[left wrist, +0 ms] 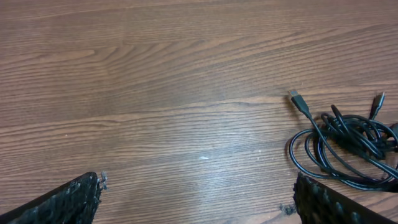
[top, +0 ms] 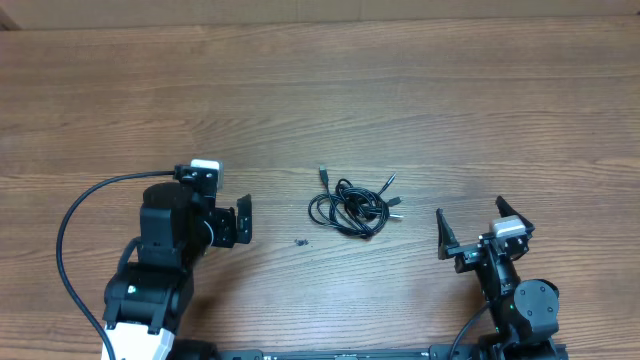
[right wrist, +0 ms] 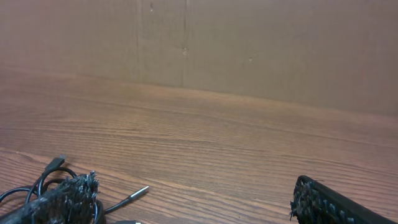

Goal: Untangle cables
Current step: 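Raise the left gripper and move it above the black cable bundle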

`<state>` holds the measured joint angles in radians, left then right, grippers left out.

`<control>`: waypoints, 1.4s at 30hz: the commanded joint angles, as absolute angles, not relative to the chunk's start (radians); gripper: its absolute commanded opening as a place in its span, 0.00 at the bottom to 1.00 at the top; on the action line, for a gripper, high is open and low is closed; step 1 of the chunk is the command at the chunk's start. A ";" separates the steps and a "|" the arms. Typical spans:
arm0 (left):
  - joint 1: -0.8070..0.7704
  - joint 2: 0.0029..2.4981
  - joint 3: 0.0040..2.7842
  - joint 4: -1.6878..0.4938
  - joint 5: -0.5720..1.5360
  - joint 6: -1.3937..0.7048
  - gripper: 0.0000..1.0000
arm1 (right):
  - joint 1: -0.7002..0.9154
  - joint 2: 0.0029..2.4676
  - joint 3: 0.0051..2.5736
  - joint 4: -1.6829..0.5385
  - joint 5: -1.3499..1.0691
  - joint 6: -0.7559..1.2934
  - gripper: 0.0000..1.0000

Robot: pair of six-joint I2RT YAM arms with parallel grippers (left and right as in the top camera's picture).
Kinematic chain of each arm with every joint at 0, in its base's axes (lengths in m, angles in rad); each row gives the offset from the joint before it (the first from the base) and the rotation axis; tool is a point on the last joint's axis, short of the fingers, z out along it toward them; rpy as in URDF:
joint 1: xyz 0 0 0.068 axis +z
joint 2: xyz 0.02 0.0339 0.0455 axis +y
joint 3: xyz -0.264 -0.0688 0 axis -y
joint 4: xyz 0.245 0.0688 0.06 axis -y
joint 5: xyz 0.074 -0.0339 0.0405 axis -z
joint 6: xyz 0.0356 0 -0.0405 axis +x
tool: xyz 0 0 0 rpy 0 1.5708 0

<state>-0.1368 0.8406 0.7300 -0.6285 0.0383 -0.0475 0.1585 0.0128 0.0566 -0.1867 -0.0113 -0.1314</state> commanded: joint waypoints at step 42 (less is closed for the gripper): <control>-0.138 1.255 1.037 -0.858 0.049 0.023 1.00 | 0.155 0.003 0.052 -0.181 -0.014 -0.132 1.00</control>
